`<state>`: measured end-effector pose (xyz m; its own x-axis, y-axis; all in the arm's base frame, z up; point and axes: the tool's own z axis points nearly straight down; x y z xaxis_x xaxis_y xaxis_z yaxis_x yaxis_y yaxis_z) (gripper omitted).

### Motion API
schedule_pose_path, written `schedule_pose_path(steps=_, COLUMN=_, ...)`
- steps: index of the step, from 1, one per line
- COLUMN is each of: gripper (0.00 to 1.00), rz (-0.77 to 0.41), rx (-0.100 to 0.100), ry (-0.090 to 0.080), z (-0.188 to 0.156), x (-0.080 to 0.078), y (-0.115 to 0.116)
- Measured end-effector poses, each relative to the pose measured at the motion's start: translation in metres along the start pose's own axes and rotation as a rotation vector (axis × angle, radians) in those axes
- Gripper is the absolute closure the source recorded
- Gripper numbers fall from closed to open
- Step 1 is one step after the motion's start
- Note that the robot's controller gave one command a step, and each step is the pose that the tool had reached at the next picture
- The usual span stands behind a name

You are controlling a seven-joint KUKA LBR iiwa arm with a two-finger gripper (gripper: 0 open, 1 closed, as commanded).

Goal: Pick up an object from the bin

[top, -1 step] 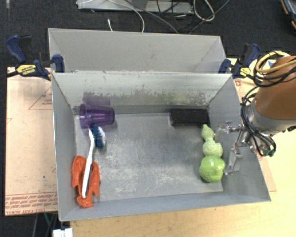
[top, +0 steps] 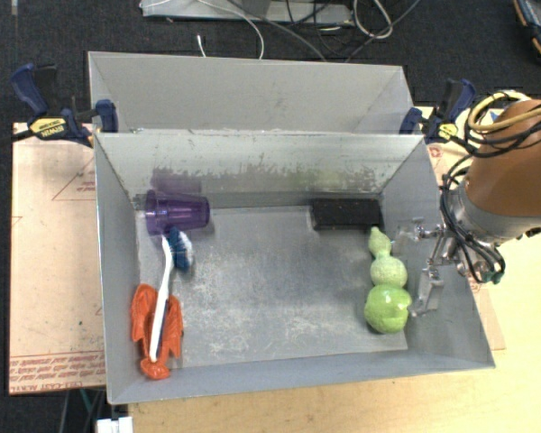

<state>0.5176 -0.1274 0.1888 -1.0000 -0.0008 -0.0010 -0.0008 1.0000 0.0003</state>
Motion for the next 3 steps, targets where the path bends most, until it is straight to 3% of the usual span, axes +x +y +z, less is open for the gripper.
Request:
schedule_pose_path(steps=1, gripper=0.00, rz=-0.418, rx=-0.004, ry=-0.001, z=0.109, x=0.006, y=-0.015)
schedule_pose_path(steps=2, gripper=0.00, rz=-0.479, rx=-0.001, ry=-0.002, z=0.042, x=0.008, y=-0.016)
schedule_pose_path(steps=3, gripper=0.00, rz=-0.436, rx=-0.009, ry=0.009, z=0.089, x=0.024, y=-0.008)
